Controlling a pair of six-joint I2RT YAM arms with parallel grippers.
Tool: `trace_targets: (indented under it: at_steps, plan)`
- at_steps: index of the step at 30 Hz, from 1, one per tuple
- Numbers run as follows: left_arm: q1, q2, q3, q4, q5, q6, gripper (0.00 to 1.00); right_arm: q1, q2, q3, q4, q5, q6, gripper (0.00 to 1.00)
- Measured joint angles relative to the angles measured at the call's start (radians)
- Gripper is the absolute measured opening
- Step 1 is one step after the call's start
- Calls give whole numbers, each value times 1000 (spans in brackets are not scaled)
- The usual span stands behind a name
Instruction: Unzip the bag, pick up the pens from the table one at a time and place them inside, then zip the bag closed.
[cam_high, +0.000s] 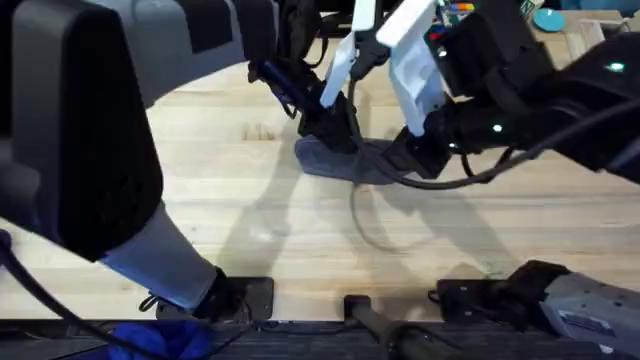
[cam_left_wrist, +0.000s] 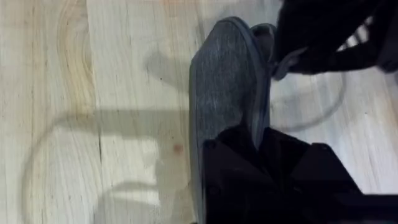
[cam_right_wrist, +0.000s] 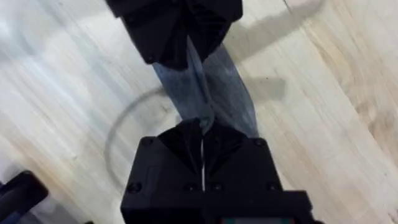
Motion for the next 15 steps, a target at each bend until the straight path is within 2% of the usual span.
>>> trace_targets:
  at_steps: [5,15]
  plan:
    - [0,0,0,0,0,0,42,0,-45,0,-32,0,33,33]
    - [0,0,0,-4,0,2,42,0,-45,0,-110,28,128,33]
